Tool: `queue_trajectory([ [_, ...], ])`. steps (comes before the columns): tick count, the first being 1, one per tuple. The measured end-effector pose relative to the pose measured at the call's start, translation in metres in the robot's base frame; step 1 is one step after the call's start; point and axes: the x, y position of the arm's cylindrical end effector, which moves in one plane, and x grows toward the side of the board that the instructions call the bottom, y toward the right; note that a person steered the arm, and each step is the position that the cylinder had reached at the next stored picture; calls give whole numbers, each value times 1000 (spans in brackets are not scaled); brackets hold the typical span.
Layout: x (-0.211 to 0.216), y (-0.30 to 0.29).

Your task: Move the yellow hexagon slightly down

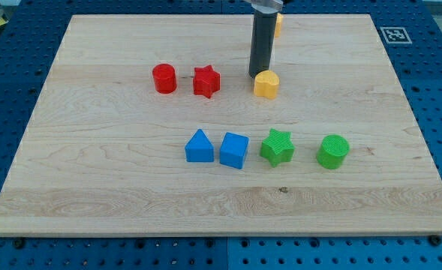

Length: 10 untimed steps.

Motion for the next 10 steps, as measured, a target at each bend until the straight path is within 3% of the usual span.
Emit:
queue_trajectory([
  [2, -132, -25],
  [3, -163, -23],
  [4, -163, 19],
  [6, -153, 26],
  [9, -56, 46],
  [10, -28, 81],
])
